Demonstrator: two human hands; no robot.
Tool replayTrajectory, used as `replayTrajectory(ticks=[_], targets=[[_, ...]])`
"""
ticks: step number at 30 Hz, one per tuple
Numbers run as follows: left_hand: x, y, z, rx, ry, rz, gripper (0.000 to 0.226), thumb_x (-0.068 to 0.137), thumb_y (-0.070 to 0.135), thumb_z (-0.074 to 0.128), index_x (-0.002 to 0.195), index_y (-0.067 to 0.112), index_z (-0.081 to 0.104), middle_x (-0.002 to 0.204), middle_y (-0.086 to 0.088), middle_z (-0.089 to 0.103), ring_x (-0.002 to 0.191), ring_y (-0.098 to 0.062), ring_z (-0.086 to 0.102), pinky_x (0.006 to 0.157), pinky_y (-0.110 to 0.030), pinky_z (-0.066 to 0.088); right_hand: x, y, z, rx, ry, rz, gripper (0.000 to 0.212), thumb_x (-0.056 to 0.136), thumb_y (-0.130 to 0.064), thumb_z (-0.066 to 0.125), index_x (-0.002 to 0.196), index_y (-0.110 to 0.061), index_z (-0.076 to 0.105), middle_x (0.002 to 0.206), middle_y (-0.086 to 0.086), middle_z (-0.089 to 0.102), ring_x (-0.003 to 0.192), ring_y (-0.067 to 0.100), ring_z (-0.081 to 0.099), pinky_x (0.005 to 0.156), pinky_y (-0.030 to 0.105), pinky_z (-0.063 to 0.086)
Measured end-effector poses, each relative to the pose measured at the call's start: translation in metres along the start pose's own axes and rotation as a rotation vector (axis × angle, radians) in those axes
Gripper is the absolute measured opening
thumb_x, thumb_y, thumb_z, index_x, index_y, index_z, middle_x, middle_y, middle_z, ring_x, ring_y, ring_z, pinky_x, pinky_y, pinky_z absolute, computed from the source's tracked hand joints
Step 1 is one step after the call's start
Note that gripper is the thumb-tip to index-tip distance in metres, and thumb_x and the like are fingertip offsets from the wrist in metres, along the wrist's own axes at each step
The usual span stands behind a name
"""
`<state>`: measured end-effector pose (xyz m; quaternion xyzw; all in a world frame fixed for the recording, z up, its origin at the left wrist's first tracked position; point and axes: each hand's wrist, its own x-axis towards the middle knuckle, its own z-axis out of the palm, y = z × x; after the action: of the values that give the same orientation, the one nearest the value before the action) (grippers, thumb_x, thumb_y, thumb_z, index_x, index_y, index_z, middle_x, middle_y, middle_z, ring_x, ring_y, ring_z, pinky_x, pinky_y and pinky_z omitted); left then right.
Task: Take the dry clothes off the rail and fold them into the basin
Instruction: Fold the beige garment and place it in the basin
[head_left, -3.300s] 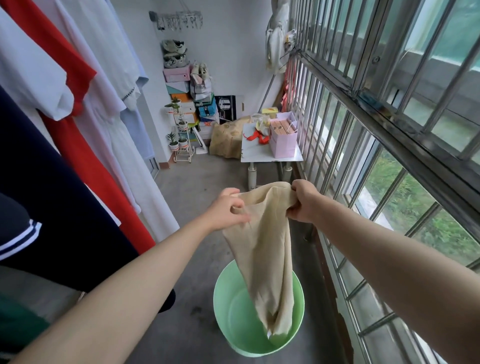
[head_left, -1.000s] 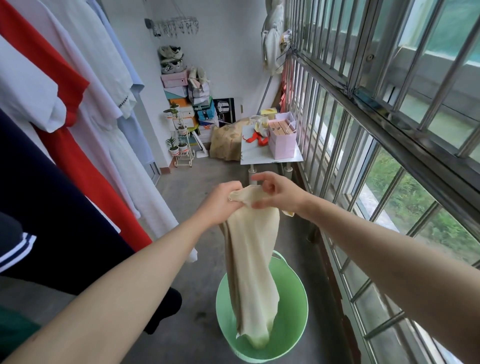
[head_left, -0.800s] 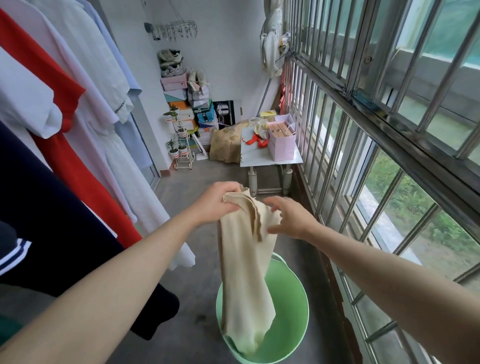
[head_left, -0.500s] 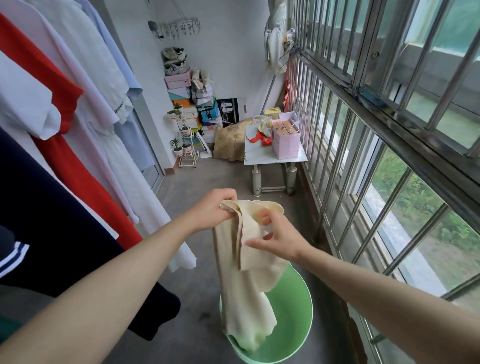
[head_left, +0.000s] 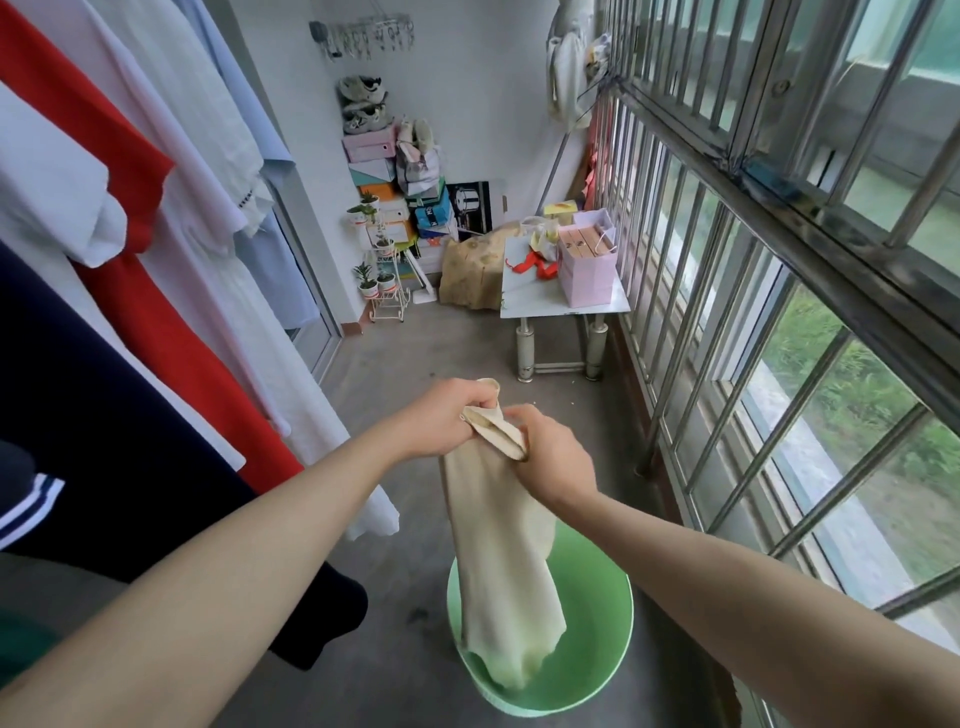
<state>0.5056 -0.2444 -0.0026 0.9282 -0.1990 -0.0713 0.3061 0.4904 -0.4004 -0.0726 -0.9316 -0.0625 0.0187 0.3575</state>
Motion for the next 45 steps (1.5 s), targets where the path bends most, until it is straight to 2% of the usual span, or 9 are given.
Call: replayTrajectory(ticks=[4, 13, 19, 24, 29, 34, 38, 42, 45], targets=[[-0.008, -0.01, -0.006, 0.035, -0.054, 0.02, 0.042, 0.081, -0.008, 0.052, 0.059, 0.024, 0.036, 0.059, 0.022, 0.048, 0.057, 0.001, 0.039, 0.054, -0.014, 0.028, 0.012, 0.031, -0.015, -0.076, 0.019, 0.014, 0.015, 0.079, -0.017, 0.056, 0.079, -0.029, 0.064, 0.095, -0.004, 0.063, 0.092, 0.021, 0.061, 0.065, 0.028, 0.045], [-0.011, -0.013, 0.002, 0.136, -0.139, 0.032, 0.034, 0.074, -0.009, 0.047, 0.063, 0.023, 0.046, 0.067, 0.0, 0.055, 0.068, -0.017, 0.049, 0.062, -0.03, 0.038, 0.026, 0.038, -0.035, -0.415, -0.142, -0.5, 0.025, 0.078, -0.011, 0.061, 0.082, -0.035, 0.068, 0.145, -0.014, 0.035, 0.114, 0.017, 0.047, 0.073, 0.032, 0.05], [-0.015, -0.012, 0.003, 0.076, -0.117, 0.037, 0.041, 0.077, -0.011, 0.047, 0.064, 0.028, 0.05, 0.087, 0.009, 0.071, 0.08, 0.001, 0.059, 0.066, -0.017, 0.04, 0.027, 0.045, -0.031, -0.446, -0.143, -0.462, 0.025, 0.077, -0.011, 0.056, 0.085, -0.03, 0.071, 0.101, -0.008, 0.061, 0.09, 0.02, 0.061, 0.065, 0.026, 0.037], [-0.019, -0.017, 0.003, 0.058, -0.089, 0.014, 0.039, 0.078, -0.012, 0.047, 0.065, 0.025, 0.049, 0.089, 0.0, 0.072, 0.075, 0.012, 0.055, 0.065, -0.018, 0.039, 0.025, 0.055, -0.031, -0.325, -0.146, -0.421, 0.03, 0.078, -0.008, 0.058, 0.09, -0.031, 0.072, 0.115, -0.01, 0.058, 0.097, 0.019, 0.061, 0.067, 0.033, 0.051], [-0.021, -0.015, 0.006, 0.073, -0.081, 0.022, 0.042, 0.076, -0.011, 0.048, 0.063, 0.029, 0.049, 0.096, 0.006, 0.073, 0.076, 0.014, 0.055, 0.066, -0.014, 0.04, 0.024, 0.055, -0.027, -0.339, -0.286, -0.49, 0.025, 0.076, -0.005, 0.058, 0.083, -0.024, 0.072, 0.101, -0.003, 0.062, 0.092, 0.024, 0.061, 0.064, 0.034, 0.048], [-0.025, -0.012, 0.008, 0.071, -0.108, 0.02, 0.025, 0.075, -0.011, 0.048, 0.07, 0.013, 0.056, 0.1, 0.009, 0.073, 0.085, 0.001, 0.061, 0.072, -0.022, 0.045, 0.025, 0.051, -0.02, -0.334, -0.395, -0.456, 0.025, 0.078, -0.004, 0.057, 0.087, -0.02, 0.074, 0.097, 0.011, 0.063, 0.092, 0.033, 0.061, 0.071, 0.035, 0.047], [-0.031, -0.021, 0.004, 0.049, -0.082, -0.022, 0.036, 0.079, -0.006, 0.052, 0.063, 0.026, 0.047, 0.088, 0.001, 0.072, 0.081, -0.012, 0.061, 0.068, -0.027, 0.042, 0.033, 0.051, -0.033, -0.441, -0.273, -0.454, 0.019, 0.08, -0.009, 0.057, 0.094, -0.008, 0.071, 0.098, 0.011, 0.064, 0.096, 0.03, 0.06, 0.08, 0.034, 0.045], [-0.04, -0.043, -0.002, 0.102, 0.048, -0.159, 0.036, 0.079, 0.0, 0.054, 0.058, 0.028, 0.041, 0.06, 0.013, 0.053, 0.059, -0.003, 0.042, 0.06, -0.028, 0.033, 0.041, 0.044, -0.064, -0.35, -0.144, -0.526, 0.012, 0.075, -0.006, 0.064, 0.083, -0.011, 0.073, 0.078, -0.001, 0.047, 0.082, 0.023, 0.057, 0.069, 0.03, 0.042], [-0.043, -0.05, -0.003, 0.155, 0.17, -0.262, 0.028, 0.077, 0.002, 0.053, 0.061, 0.023, 0.044, 0.064, 0.005, 0.054, 0.067, -0.018, 0.05, 0.061, -0.03, 0.035, 0.038, 0.034, -0.072, -0.277, -0.113, -0.588, 0.009, 0.07, -0.005, 0.068, 0.077, -0.01, 0.073, 0.075, 0.006, 0.055, 0.073, 0.025, 0.058, 0.064, 0.033, 0.046]])
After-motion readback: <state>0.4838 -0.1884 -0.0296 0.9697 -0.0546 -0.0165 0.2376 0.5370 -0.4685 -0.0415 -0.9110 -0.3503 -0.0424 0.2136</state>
